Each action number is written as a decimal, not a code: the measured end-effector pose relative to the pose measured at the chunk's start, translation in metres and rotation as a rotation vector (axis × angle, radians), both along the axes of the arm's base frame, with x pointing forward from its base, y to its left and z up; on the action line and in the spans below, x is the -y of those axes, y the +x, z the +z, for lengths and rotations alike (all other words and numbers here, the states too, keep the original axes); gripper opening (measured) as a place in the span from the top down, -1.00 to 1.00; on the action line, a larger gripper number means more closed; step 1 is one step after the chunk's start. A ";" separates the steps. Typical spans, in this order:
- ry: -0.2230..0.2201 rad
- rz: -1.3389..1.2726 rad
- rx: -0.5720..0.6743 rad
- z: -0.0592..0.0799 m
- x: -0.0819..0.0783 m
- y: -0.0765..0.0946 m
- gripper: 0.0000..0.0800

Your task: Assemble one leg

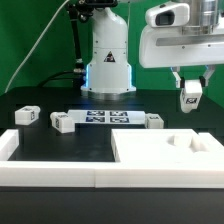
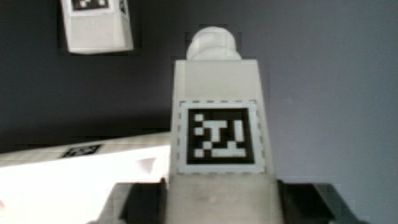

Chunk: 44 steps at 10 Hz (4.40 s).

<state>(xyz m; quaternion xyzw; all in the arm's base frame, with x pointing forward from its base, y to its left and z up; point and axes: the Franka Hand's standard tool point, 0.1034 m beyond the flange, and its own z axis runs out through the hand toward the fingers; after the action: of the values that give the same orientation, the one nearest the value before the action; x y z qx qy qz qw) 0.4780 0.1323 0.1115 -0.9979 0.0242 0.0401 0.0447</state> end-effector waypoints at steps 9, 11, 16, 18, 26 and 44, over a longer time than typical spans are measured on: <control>0.024 0.060 0.571 0.042 0.007 0.039 0.27; -0.002 0.161 0.586 0.022 0.012 0.042 0.27; -0.042 0.275 0.625 0.016 0.023 0.060 0.27; -0.042 0.275 0.625 0.016 0.023 0.060 0.27; -0.035 0.296 0.655 -0.001 0.011 0.139 0.27; -0.046 0.285 0.713 -0.020 0.015 0.131 0.27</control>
Offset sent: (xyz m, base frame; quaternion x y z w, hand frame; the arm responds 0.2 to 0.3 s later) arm 0.0280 -0.0196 0.0363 -0.0257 0.2336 -0.0555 0.9704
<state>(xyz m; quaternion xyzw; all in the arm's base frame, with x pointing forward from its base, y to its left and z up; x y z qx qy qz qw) 0.6085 0.1171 0.0913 -0.9434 -0.1308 -0.3040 0.0220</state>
